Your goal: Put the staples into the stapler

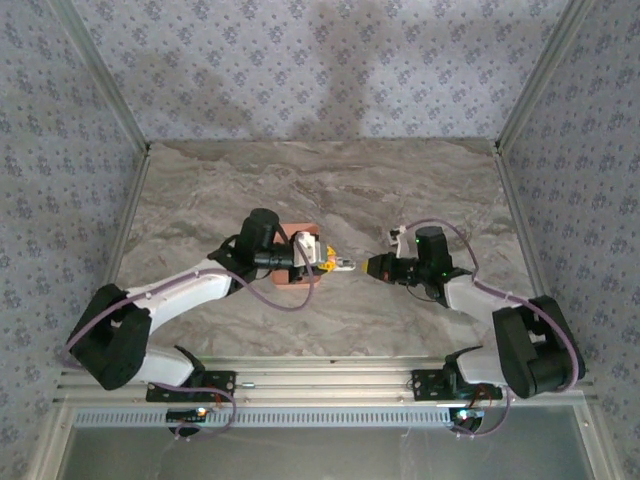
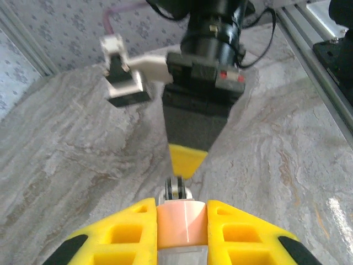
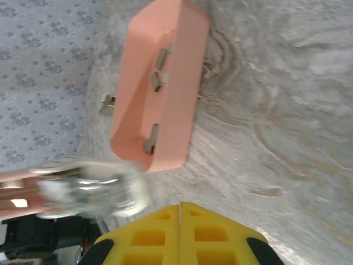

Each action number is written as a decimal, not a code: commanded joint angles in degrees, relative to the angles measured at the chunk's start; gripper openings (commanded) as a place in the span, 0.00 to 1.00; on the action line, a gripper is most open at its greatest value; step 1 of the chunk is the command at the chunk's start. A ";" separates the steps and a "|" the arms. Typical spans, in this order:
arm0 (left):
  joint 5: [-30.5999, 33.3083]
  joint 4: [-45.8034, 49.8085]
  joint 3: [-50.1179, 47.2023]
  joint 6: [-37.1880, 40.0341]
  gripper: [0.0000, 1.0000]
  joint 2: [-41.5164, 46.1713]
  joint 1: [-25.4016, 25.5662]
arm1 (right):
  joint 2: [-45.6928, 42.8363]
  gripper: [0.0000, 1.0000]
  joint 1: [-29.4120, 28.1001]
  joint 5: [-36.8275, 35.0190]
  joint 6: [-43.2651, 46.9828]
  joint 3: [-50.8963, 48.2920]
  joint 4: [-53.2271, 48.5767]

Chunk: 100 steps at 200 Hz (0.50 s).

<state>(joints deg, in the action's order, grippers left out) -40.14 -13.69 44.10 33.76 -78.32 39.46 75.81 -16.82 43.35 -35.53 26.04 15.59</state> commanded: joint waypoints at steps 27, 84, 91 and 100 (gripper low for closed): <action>-3.07 -1.25 0.15 -0.51 0.19 3.13 -0.40 | 3.11 0.14 0.60 1.74 -2.05 -0.34 4.62; -2.03 2.70 1.51 1.74 0.18 2.96 -0.35 | -7.77 0.45 -1.94 -7.25 11.66 2.94 -6.79; -2.10 2.81 1.56 1.75 0.19 2.91 -0.36 | -9.19 0.46 -2.67 -8.66 14.14 3.66 -8.65; -2.15 2.88 1.59 1.75 0.19 2.84 -0.35 | -10.70 0.46 -3.51 -10.25 16.68 4.58 -10.55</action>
<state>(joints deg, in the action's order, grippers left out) -41.12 -11.64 44.10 34.30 -76.49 39.22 69.45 -18.35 38.57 -28.93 27.05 12.14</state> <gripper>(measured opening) 0.202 0.456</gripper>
